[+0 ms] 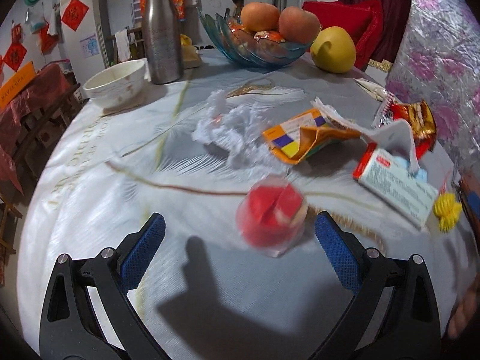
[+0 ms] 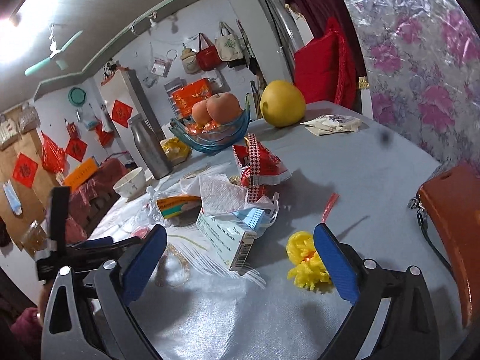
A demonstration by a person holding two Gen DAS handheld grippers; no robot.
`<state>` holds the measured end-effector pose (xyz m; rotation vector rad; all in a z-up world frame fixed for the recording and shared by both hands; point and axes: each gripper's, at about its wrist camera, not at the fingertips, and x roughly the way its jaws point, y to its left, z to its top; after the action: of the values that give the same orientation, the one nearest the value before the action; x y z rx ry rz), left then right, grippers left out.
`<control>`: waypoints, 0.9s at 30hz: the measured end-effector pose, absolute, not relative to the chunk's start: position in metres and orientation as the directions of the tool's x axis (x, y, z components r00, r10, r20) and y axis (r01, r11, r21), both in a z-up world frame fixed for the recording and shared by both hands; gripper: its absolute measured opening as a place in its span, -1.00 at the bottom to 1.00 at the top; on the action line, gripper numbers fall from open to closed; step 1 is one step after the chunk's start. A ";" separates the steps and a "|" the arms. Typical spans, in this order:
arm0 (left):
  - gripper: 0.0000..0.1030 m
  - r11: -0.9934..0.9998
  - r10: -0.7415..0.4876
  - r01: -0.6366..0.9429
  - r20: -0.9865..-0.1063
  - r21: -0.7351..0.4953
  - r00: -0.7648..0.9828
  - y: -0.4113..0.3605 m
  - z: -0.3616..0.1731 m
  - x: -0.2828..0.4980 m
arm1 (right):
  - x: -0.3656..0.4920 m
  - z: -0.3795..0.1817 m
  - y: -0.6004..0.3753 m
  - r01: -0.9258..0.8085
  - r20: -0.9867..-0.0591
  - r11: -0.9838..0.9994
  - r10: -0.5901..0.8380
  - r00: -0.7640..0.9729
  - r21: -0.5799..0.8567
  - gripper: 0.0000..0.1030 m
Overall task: Collect trash
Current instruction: 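Move the left gripper to the clear cup while the right approaches the yellow tassel, then grasp the clear cup of red pieces with the left gripper while the right grasps the yellow tassel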
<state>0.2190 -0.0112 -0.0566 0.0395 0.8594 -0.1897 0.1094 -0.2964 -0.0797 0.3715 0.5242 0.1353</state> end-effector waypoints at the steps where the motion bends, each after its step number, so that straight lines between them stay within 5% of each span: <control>1: 0.87 0.982 -0.151 0.181 -0.761 -0.045 0.631 -0.015 -0.058 0.224 | 0.109 -0.080 -0.297 -0.031 -0.461 0.922 0.221 0.859 0.385 0.88; 16: 0.87 0.996 -0.067 0.089 -0.810 -0.019 0.582 0.023 -0.074 0.228 | 0.110 -0.084 -0.304 -0.017 -0.458 0.897 0.241 0.856 0.441 0.88; 22: 0.87 0.988 -0.151 0.061 -0.777 -0.144 0.611 0.054 -0.070 0.217 | 0.111 -0.085 -0.304 -0.010 -0.467 0.897 0.240 0.851 0.442 0.88; 27: 0.87 0.997 -0.081 0.060 -0.801 -0.056 0.594 0.040 -0.073 0.221 | 0.109 -0.085 -0.309 0.020 -0.453 0.888 0.215 0.865 0.460 0.88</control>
<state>0.2206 0.0402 -0.0728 -0.0239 0.9317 -0.0821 0.1091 -0.3093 -0.0847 0.4718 0.5200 0.1063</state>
